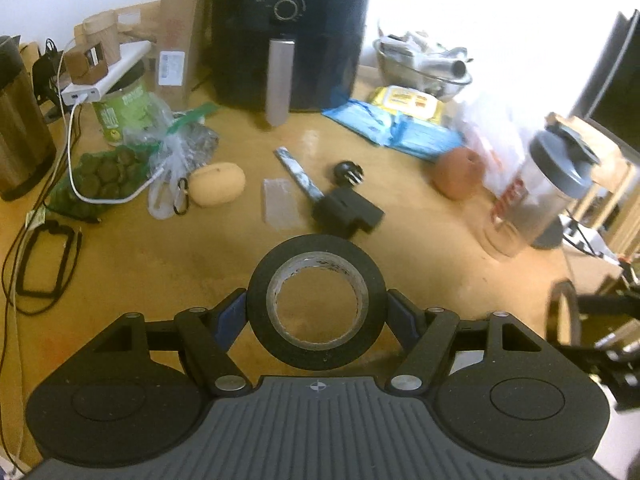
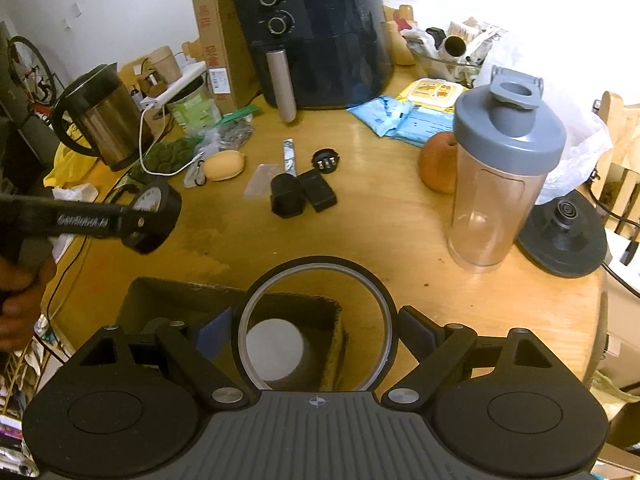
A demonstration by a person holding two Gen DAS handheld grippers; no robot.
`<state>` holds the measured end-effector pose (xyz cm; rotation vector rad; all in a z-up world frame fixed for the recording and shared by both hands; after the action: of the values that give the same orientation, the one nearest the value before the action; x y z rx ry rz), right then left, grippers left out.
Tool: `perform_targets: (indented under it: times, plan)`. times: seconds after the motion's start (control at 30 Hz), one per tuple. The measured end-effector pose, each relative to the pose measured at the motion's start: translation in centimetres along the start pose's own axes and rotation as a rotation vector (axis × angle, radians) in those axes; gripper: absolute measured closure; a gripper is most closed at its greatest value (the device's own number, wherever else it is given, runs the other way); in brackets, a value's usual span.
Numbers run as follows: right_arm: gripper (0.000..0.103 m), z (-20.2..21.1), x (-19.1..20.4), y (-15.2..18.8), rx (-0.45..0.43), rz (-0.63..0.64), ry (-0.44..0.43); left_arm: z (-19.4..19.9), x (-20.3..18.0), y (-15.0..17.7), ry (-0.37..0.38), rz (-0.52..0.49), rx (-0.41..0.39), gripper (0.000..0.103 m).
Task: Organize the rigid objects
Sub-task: 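Lower the tape roll into the box with the left gripper while the right gripper drops the ring in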
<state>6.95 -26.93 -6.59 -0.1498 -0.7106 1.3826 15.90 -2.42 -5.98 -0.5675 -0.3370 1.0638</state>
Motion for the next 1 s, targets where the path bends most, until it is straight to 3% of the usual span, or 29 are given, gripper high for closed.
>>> perform_targets:
  times: [0.6, 0.77, 1.0]
  plan:
    - [0.013, -0.2, 2.6, 1.5, 0.02, 0.025, -0.037, 2.3, -2.7, 6.4, 0.067, 0.01, 0.038, 0.03]
    - [0.013, -0.3, 3.1, 1.9, 0.032, 0.038, -0.038, 3.4, -3.1, 6.9, 0.039, 0.006, 0.0, 0.028]
    - [0.013, -0.5, 3.8, 2.7, 0.046, 0.056, -0.035, 5.1, -2.5, 8.2, 0.004, 0.076, 0.002, 0.028]
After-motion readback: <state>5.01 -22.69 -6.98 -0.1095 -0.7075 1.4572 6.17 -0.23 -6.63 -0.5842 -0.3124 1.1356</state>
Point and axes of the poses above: each gripper's, at about its wrist camera, not at the fingertips, and z roughly against the way its jaws point, x to its left, y to its underside, the point moved 5 cm from there along -z, roughly the way its jaws point, and after that the axes turned 10 degrees about -z, right-handed, at the moved point
